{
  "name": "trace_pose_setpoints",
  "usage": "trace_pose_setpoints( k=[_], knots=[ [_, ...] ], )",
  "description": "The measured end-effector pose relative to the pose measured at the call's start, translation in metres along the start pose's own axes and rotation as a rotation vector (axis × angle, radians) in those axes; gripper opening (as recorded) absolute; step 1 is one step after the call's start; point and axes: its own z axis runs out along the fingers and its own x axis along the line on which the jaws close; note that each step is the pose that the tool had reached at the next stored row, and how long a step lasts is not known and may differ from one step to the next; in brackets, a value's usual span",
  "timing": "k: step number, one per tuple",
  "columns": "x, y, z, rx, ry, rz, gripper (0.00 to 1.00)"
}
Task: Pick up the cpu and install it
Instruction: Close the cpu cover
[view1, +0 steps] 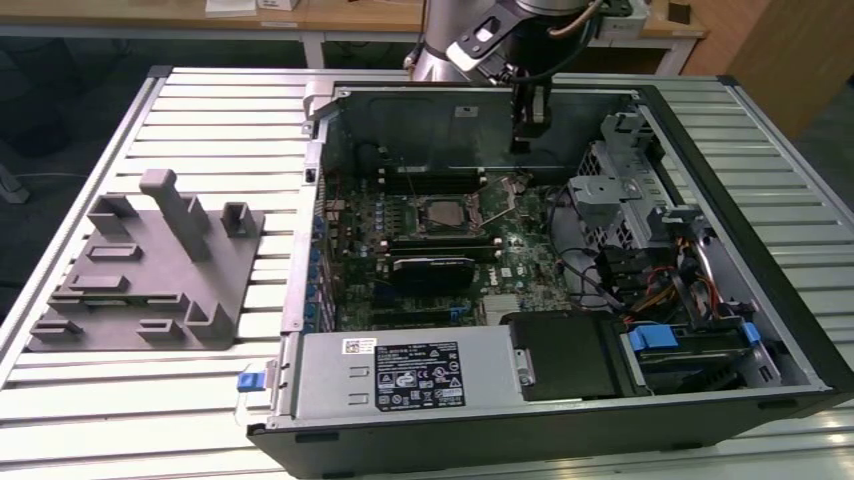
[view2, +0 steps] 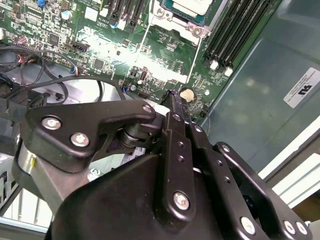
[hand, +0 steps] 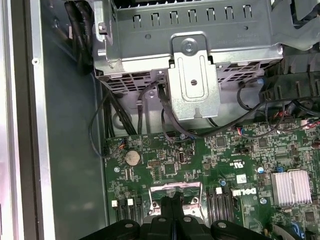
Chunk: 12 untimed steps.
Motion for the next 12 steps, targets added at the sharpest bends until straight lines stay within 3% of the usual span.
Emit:
trace_pose_setpoints(
  k=[12],
  knots=[
    [0.0016,0.0039,0.0077,0.0000,-0.0004,0.000,0.11]
  ],
)
